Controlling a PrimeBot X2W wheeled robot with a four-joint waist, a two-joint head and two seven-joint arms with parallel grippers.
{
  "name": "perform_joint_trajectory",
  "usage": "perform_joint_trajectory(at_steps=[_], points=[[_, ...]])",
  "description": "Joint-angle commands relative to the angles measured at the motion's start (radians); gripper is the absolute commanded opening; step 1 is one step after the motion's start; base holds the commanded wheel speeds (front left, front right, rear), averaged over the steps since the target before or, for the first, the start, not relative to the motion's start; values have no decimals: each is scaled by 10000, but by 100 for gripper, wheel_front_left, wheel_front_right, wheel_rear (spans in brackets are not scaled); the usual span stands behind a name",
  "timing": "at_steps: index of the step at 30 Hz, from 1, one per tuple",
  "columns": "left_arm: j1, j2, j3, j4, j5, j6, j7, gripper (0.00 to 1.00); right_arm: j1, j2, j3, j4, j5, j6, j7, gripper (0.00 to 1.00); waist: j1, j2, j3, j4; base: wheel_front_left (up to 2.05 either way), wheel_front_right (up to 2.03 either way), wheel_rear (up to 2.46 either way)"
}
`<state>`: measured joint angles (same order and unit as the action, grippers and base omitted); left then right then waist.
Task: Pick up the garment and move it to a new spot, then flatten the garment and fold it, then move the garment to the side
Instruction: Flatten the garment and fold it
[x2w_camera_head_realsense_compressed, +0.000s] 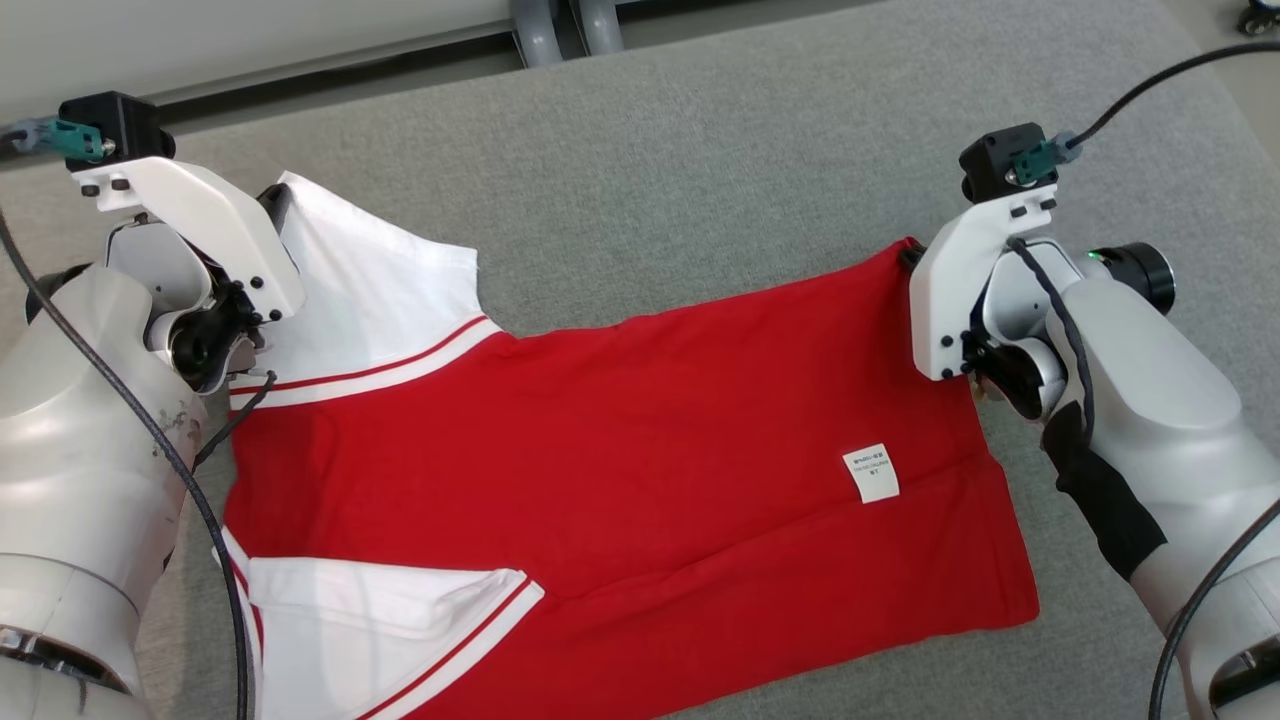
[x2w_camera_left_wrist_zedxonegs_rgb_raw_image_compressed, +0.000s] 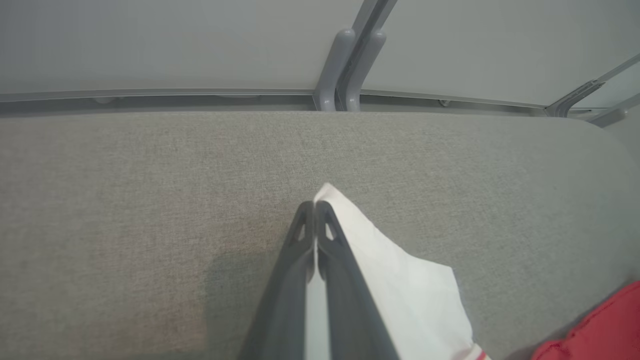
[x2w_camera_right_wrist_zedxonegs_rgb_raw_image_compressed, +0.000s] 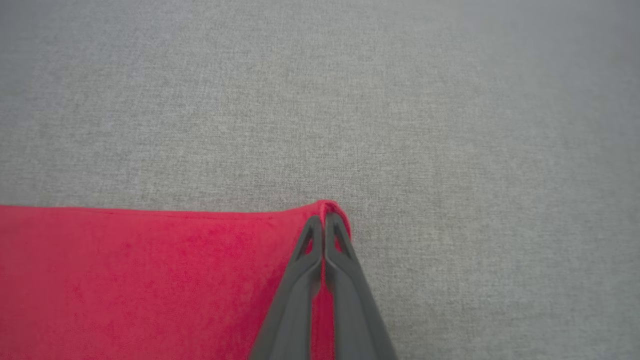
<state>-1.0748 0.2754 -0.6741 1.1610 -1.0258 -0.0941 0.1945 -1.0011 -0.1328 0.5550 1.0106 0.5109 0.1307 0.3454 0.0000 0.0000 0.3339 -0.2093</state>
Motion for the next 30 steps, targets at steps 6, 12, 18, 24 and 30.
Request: perform_joint_trajectory(at_steps=[6,12,18,24,30], points=[[561,-107,428,-746,-914,-334,398,0,605,-354,27,-110,640,1,-280,0,0,0,-725,547,0,0,0],[1622,49,333,-2078,-1410,-372,658,0,1293,-773,202,-341,1059,1,-388,0,0,0,-1294,1047,0,0,0],[3343,190,365,-3674,-1691,-377,-350,0,1968,-1263,334,-672,1184,2,-797,0,0,0,-1731,1452,0,0,0],[5081,57,563,-5030,-1904,-128,-1490,0,2588,-1689,321,-1048,1127,1,-1439,0,0,0,-2011,1669,0,0,0],[6758,50,893,-6805,-2559,76,-1868,0,3113,-1804,446,-1135,1050,1,-1565,0,0,0,-2200,1696,0,0,0]])
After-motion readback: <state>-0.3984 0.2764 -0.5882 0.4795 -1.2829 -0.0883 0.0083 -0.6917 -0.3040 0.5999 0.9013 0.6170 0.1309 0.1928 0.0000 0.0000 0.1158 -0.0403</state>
